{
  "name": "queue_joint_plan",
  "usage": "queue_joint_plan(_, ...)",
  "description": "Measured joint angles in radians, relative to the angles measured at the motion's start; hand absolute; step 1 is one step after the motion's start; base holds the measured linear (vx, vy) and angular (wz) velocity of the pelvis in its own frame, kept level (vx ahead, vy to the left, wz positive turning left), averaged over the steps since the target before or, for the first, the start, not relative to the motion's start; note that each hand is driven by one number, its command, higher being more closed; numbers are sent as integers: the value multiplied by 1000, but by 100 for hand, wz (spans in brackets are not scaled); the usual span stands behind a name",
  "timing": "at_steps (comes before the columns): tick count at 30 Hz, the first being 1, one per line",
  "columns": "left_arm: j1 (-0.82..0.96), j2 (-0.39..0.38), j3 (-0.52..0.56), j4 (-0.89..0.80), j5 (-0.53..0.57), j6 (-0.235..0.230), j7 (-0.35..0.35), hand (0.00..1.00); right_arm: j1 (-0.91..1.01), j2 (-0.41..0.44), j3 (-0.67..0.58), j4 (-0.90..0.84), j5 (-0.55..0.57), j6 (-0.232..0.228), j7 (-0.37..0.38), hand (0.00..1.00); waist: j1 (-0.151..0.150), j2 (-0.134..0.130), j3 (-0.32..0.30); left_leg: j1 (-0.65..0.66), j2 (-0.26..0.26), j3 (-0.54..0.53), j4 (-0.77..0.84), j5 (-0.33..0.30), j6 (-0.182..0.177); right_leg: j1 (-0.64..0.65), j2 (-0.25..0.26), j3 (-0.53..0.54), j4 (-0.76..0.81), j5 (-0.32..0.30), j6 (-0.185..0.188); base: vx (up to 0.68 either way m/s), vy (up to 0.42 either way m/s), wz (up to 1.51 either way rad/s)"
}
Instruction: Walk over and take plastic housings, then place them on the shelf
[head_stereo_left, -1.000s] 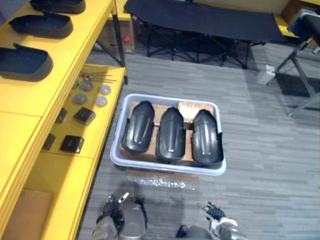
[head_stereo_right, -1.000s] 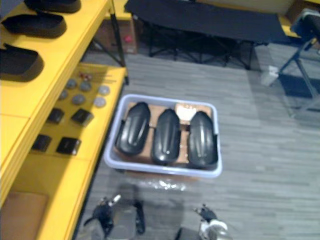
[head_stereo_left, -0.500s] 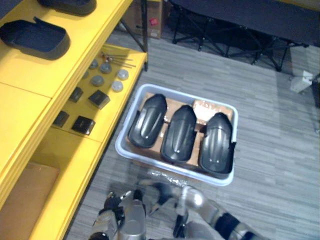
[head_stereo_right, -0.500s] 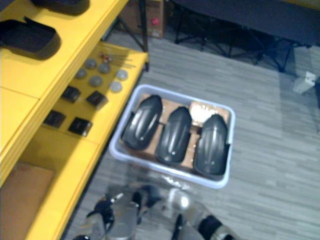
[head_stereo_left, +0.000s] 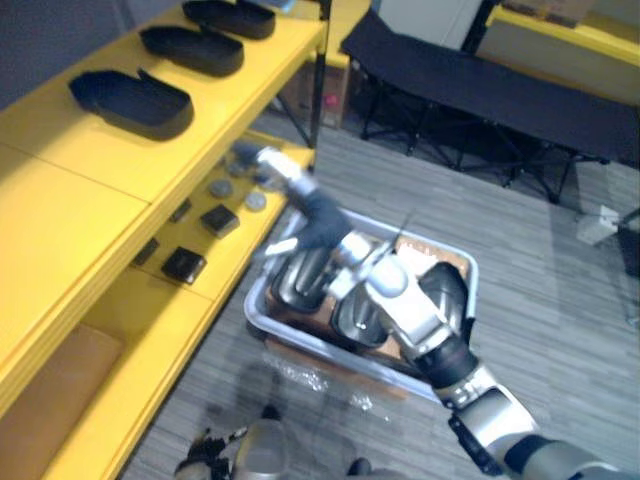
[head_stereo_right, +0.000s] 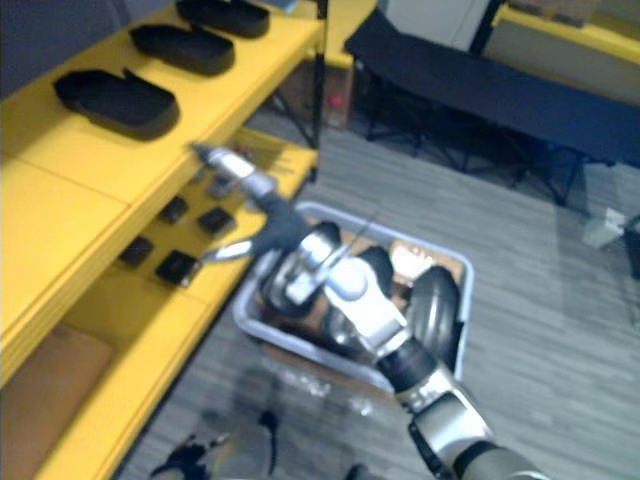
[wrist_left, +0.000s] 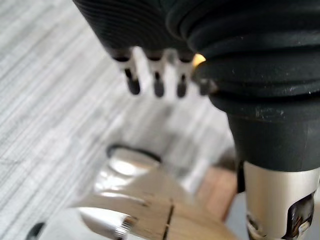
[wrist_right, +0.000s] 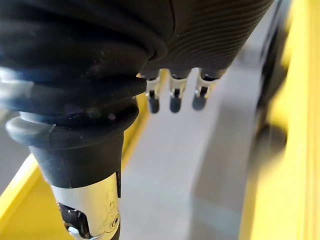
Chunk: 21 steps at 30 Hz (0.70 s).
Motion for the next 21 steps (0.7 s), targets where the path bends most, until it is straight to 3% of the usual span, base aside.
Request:
queue_joint_plan(2,30,-14,-4,-17,36,-38,-20,0,98,-65,-164,-8,6,3,-87,0,-6,25,-7,5,8,11,8,2,0,11,2,-13,11,-7,4,-49,-10,8)
queue_joint_plan(5,49,-18,-6,-18,51,-71,-28,0,203,-129,-286,-44,7,11,-177,0,-45,52,-20,-27,35,45,32,-11,13,-69,-10,27,90,-29,-3,-109,71,-31)
queue_joint_plan(7,53,-12,-7,-18,46,-84,-26,0,239,-147,-326,-46,16,15,-211,0,-65,53,-19,-26,43,77,27,-8,5,-115,-17,71,156,-47,-1,-102,59,-51)
queue_joint_plan(8,52,-3,-25,-30,36,-101,-25,0,309,-150,-385,-59,25,19,-240,0,-91,39,-15,-20,38,88,13,-5,0,-124,-30,78,177,-53,1,-97,43,-29)
queue_joint_plan(10,36,10,-44,-60,35,-111,-26,0,383,-141,-447,-72,38,18,-263,0,-105,21,-5,-20,40,98,13,-4,-1,-131,-30,95,178,-51,4,-91,42,-15)
queue_joint_plan(14,-18,45,-45,-139,30,-137,-1,0,599,-35,-584,-68,75,13,-343,0,-130,-43,23,-85,60,97,45,-6,-3,-163,-4,97,130,-13,-1,-64,15,-7)
queue_joint_plan(18,-26,45,-47,-143,6,-136,23,0,649,5,-613,-5,74,1,-368,0,-146,-61,42,-139,66,99,89,-23,3,-187,11,106,107,2,-10,-21,21,-5)
queue_joint_plan(21,-40,55,-41,-151,-10,-136,35,0,610,10,-617,115,76,-1,-422,0,-121,-59,93,-194,78,94,141,-40,12,-218,28,121,106,7,-16,-26,45,-5)
